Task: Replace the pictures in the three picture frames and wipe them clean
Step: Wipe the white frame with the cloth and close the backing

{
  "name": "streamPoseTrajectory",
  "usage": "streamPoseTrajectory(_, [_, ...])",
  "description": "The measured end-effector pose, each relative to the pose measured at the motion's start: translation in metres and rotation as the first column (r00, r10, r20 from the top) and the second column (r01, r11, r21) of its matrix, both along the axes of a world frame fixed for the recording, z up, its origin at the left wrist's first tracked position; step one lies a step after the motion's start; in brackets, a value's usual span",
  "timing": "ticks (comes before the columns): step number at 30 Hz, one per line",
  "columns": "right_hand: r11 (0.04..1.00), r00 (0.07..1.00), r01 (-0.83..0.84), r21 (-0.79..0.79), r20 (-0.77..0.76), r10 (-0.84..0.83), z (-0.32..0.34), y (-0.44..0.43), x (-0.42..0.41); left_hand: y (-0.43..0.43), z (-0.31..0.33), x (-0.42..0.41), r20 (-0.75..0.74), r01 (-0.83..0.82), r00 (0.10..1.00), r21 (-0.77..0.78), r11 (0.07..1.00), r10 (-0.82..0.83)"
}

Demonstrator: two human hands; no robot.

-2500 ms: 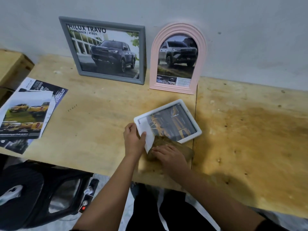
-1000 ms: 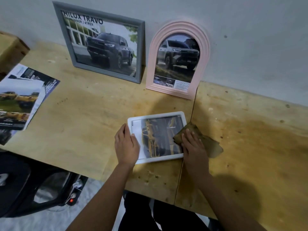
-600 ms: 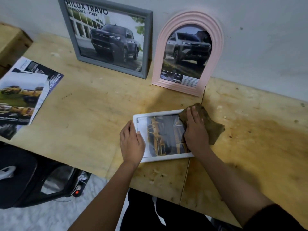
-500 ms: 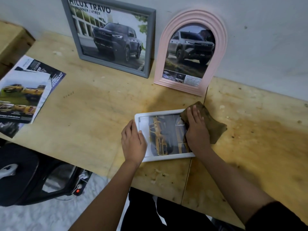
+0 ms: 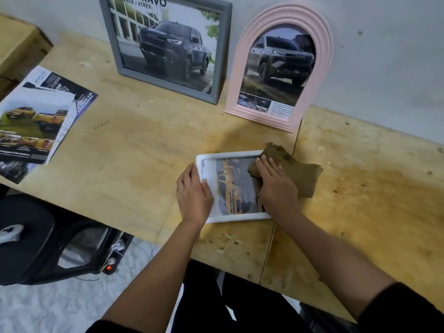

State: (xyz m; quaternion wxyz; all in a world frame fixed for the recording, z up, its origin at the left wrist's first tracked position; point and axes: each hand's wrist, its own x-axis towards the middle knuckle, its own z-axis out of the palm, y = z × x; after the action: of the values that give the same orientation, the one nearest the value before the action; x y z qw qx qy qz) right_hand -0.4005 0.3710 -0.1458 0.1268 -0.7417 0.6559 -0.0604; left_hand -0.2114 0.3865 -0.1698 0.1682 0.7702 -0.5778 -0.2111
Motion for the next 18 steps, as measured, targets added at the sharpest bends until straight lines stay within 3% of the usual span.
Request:
streamPoseTrajectory(4, [0.997,0.987,-0.014,0.082,0.162,0.0,0.007,0.005,0.034,0.0,0.001,0.0,0.01,-0.005,1.0,0.0,1.0,0.005])
streamPoseTrajectory(9, [0.962,0.972,-0.187,0.197,0.176,0.153,0.011,-0.003,0.06,-0.001,0.004,0.001,-0.008,0.007,1.0,0.018,1.0,-0.007])
streamPoseTrajectory(12, [0.952,0.954,-0.295,0.085,-0.033,0.298,0.013,-0.011,0.033,-0.002,0.004,0.012,-0.026,0.068,0.997,0.028,0.997,-0.067])
streamPoseTrajectory(14, [0.956,0.944,-0.287,0.061,-0.153,0.293,0.008,-0.012,0.015,-0.001,0.003,0.02,-0.011,0.127,0.992,0.025,0.992,-0.127])
streamPoseTrajectory(18, [0.972,0.967,-0.214,0.097,-0.122,0.225,-0.01,-0.001,0.013,0.002,0.0,0.021,0.047,0.144,0.988,-0.003,0.99,-0.144])
